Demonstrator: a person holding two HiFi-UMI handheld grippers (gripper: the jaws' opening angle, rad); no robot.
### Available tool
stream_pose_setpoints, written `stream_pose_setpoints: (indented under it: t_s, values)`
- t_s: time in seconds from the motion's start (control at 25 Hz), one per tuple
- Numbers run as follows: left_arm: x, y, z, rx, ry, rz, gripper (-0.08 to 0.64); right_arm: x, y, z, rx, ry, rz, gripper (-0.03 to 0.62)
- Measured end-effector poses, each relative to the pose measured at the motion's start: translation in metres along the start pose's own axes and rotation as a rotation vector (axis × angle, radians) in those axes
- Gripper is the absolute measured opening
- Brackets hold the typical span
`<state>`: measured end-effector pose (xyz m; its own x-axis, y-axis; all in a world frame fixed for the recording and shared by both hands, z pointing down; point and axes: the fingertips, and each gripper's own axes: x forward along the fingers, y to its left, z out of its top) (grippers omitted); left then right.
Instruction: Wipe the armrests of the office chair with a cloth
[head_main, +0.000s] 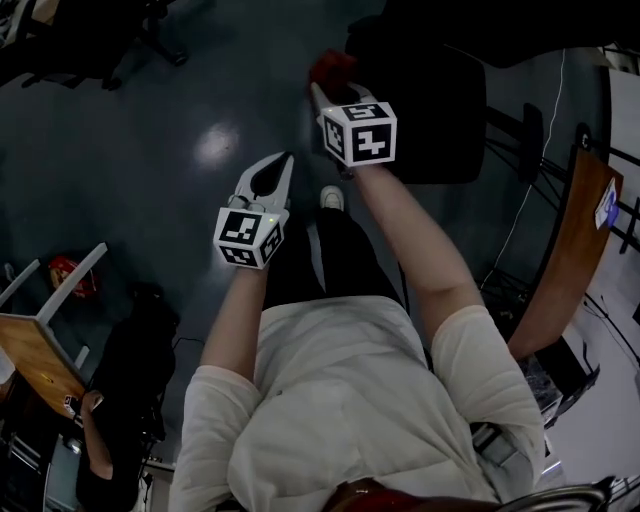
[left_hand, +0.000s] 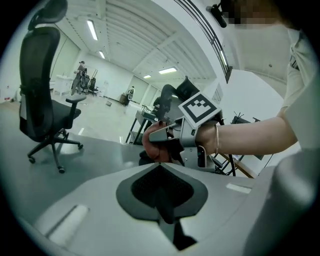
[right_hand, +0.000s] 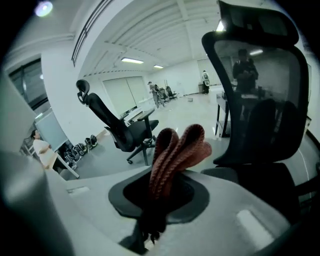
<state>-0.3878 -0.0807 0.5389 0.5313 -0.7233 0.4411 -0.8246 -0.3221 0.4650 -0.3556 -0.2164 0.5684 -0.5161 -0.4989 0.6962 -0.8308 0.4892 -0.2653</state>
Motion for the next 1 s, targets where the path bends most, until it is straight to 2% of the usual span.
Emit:
stream_pose_setpoints:
  t_s: [0.12, 0.28, 0.36, 0.44, 0.6, 0.8, 1.0]
  values:
    - [-0.021, 0.031, -0.008, -0.018, 0.022, 0.015, 0.017, 0.032, 0.01, -0.013, 0.138, 0.015, -0.084, 0.049]
    - [-0.036, 0.056, -0.016, -0.018, 0.041, 0.008, 0.017, 0.057, -0.013, -0.03, 0.391, 0.012, -0.233, 0.049]
    - [-0.041, 0.06, -0.02, -0.026, 0.045, -0.003, 0.017, 0.057, -0.021, -0.034, 0.455, -0.008, -0.28, 0.049]
    - [-0.046, 0.06, -0.026, -0.027, 0.055, -0.022, 0.017, 0.052, -0.021, -0.041, 0.475, -0.01, -0.299, 0.049]
    - [-0.049, 0.057, -0.03, -0.031, 0.054, -0.045, 0.017, 0.04, -0.008, -0.061, 0.513, 0.018, -0.283, 0.049]
    - [-0.048, 0.038, -0.039, -0.011, 0.076, -0.091, 0.017, 0.015, 0.009, -0.084, 0.472, 0.037, -0.259, 0.049]
    - [-0.049, 0.02, -0.054, 0.013, 0.117, -0.108, 0.017, -0.008, 0.026, -0.123, 0.475, 0.092, -0.215, 0.049]
